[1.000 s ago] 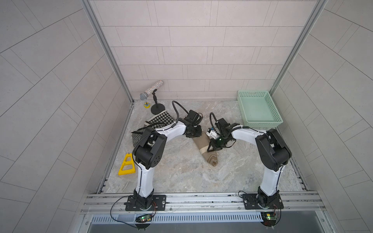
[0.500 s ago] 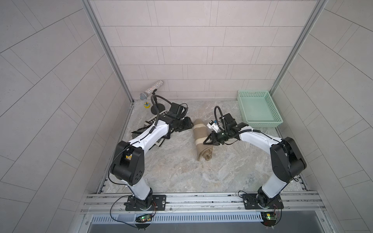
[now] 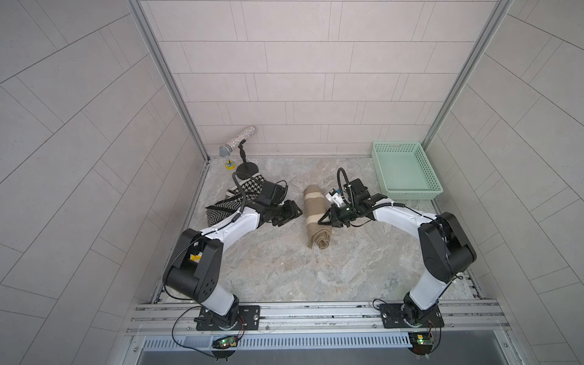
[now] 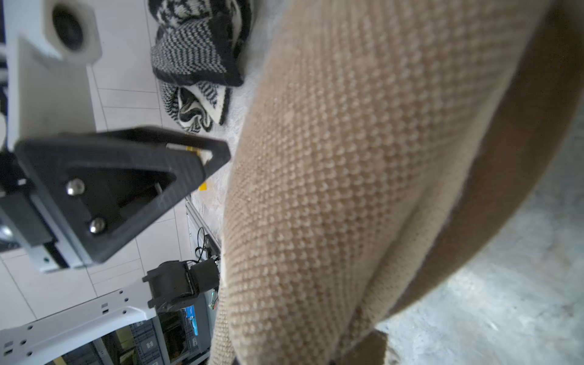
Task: Roll up the scarf and place it into the basket
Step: Roll the scarf at the center of the board, then pick up the scarf at the center of the board.
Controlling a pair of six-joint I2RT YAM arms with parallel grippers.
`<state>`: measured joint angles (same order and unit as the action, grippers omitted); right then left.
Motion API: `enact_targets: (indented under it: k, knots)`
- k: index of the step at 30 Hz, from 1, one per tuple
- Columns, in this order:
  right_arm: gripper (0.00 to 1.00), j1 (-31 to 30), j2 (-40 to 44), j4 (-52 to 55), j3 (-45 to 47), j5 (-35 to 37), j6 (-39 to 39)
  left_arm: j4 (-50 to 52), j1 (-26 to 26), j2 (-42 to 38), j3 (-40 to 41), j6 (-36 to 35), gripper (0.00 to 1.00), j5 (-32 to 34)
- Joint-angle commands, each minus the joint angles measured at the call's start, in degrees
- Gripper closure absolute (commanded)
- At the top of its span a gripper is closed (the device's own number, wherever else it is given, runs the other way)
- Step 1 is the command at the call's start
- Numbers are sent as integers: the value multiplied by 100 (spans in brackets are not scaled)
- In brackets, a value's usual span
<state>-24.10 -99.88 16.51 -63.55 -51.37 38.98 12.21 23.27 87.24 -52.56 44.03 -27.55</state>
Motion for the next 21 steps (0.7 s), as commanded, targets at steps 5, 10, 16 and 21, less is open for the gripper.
enact_targets:
  k: [5,10,16,21]
  knots:
    - [100,-152,-508,-750,-477,162,405,76,-22,-266,722,-167,61,649]
    - [100,-190,-726,-798,-700,252,521,-618,176,52,1046,69,70,380]
    - [100,-240,-1269,-807,-725,398,469,-450,224,-278,1101,106,70,876]
    - [100,-324,-1421,-667,-585,731,328,-351,228,-70,582,-85,60,1050]
